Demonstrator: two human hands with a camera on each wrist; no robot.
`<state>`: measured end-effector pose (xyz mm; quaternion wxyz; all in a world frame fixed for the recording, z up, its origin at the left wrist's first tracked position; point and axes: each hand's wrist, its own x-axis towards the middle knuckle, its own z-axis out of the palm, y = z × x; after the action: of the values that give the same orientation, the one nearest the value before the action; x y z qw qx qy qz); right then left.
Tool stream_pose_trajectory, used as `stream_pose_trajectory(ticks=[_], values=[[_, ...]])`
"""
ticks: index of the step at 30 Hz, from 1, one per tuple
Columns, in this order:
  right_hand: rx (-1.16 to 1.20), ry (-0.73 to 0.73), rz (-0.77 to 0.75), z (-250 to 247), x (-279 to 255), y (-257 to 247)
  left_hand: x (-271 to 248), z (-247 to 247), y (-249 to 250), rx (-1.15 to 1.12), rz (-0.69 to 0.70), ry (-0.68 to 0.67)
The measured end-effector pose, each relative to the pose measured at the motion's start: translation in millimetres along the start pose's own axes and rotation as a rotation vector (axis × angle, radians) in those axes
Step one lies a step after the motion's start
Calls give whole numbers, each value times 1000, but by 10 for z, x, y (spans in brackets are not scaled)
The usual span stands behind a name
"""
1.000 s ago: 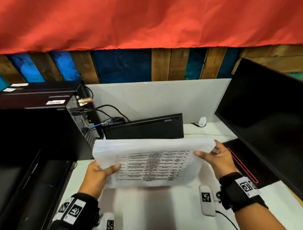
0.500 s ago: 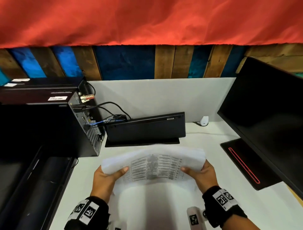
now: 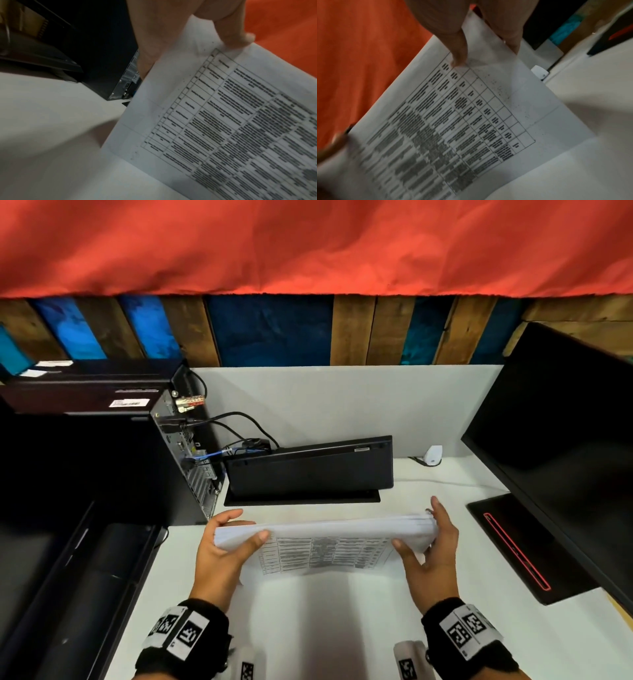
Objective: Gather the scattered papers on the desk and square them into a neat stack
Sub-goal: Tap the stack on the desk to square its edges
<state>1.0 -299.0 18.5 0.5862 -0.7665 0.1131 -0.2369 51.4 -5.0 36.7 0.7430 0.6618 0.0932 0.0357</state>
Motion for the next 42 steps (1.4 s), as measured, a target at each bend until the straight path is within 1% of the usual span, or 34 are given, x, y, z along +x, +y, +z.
stream_pose_trajectory(ticks=[2,3,4,8,11,15,17,19,21,23,25,28,32,37,42], values=[[-188,-36,-158,19,-57,-40,-38,54,16,-45,-18,65],[-245,-55,-194,25,-74,-45,-44,71,30,-39,-11,89],[-266,-61,-195,29,-79,-48,-39,91,43,-23,-9,113],[-247,-86,-76,20,-66,-45,-4,153,61,-53,-28,180],[-229,-90,-69,40,-79,-48,-14,167,28,-66,-9,153],[-228,-76,-41,44,-67,-44,20,156,1,-123,-12,177],[-132,-36,24,45,-51,-19,34,134,-12,-137,-15,120],[26,-11,147,32,-18,21,39,88,-38,-95,-11,50],[104,-30,255,21,7,71,49,25,-98,-31,-45,-24],[94,-82,304,9,19,123,63,-20,-157,29,-97,-91],[105,-113,330,-9,27,159,91,-53,-197,62,-126,-80],[88,-101,358,-24,49,215,143,-92,-249,66,-134,-30],[8,-128,364,-7,82,350,184,-78,-373,135,-206,-49],[61,-86,421,-28,172,465,286,-173,-532,237,-183,-78],[111,-73,383,-19,224,306,276,-184,-418,228,-183,-33]])
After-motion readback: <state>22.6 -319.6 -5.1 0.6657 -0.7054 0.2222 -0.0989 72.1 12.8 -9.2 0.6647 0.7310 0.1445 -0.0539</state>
